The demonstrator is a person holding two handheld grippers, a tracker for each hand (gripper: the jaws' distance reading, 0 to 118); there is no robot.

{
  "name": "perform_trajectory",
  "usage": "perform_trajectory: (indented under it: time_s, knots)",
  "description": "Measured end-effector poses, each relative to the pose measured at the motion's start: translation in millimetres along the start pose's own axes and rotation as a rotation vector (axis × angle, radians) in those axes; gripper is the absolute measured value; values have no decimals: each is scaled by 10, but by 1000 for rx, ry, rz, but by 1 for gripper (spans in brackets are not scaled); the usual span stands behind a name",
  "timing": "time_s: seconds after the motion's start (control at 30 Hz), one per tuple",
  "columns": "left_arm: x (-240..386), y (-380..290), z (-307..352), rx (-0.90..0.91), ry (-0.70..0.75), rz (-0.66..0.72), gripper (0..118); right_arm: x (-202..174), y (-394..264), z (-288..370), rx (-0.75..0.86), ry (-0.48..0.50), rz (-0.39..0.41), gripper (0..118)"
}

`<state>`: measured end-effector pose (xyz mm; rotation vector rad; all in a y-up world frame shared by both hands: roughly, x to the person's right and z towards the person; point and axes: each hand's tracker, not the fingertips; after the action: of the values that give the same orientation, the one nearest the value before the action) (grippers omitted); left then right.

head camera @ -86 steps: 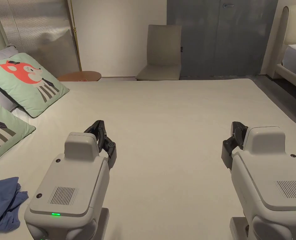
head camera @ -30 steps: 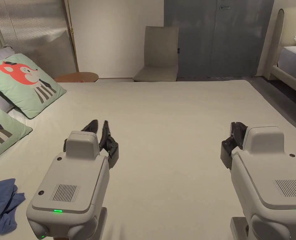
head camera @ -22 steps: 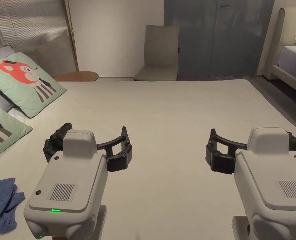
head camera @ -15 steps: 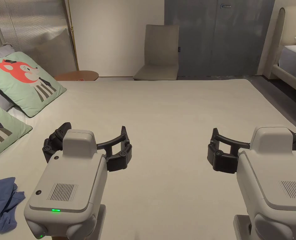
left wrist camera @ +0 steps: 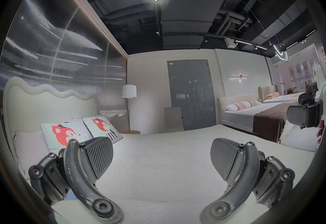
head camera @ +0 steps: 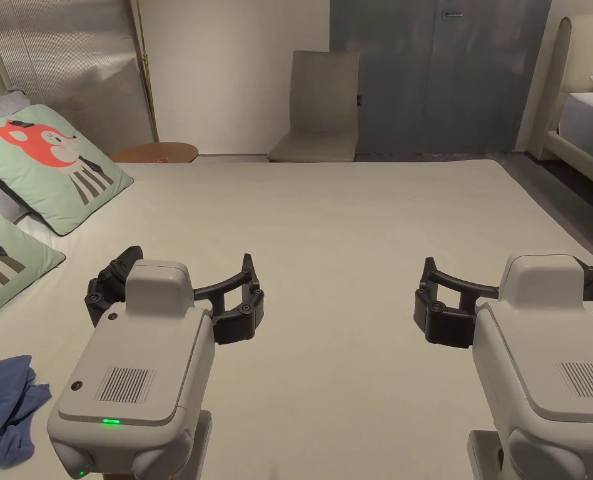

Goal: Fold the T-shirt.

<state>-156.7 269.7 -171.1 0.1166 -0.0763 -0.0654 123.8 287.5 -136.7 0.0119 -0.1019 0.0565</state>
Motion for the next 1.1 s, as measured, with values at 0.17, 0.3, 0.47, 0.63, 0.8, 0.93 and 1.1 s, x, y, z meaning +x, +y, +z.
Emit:
perform_trajectory:
  time_s: [0.17,0.3,0.47,0.63,0.8,0.93,1.1]
  knots:
    - [-21,-3,8,0,3,7,110,-10,-1,2,2,2,3,117]
    - [-33,1,11,2,7,9,110,-11,-6,-5,5,3,2,117]
    - [-53,5,9,2,8,18,110,-22,12,9,7,2,3,117]
    - [-55,5,14,3,8,17,110,-30,16,13,12,2,6,117]
    - [-54,1,23,0,10,21,110,-32,11,15,9,3,9,117]
    - [-58,-7,22,-3,7,24,110,-32,12,21,9,5,8,117]
    - [-57,-18,25,-4,6,21,110,-30,6,16,10,5,8,117]
